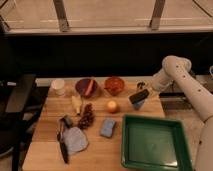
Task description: Place eraser in plastic cup
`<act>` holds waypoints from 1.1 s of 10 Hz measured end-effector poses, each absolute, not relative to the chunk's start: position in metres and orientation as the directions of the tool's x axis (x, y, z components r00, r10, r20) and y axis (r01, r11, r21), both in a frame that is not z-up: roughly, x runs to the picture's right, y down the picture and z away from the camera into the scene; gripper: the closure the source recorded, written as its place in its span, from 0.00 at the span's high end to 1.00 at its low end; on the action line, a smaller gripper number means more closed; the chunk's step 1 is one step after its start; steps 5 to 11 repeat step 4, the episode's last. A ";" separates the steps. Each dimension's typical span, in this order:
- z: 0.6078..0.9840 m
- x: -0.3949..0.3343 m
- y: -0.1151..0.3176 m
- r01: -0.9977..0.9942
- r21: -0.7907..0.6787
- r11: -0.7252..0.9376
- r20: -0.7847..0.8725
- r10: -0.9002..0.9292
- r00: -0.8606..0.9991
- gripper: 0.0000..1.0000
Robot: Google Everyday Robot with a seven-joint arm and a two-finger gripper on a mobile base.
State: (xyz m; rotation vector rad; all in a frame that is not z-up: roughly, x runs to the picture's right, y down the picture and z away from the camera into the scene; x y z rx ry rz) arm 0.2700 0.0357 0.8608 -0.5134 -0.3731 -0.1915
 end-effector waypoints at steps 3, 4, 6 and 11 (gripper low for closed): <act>0.858 0.261 0.035 0.303 -0.449 0.840 0.420 -0.101 0.902 0.61; 0.857 0.255 0.033 0.321 -0.454 0.831 0.428 -0.113 0.897 0.61; 0.857 0.255 0.033 0.321 -0.454 0.831 0.428 -0.113 0.897 0.61; 0.857 0.255 0.033 0.321 -0.454 0.831 0.428 -0.113 0.897 0.61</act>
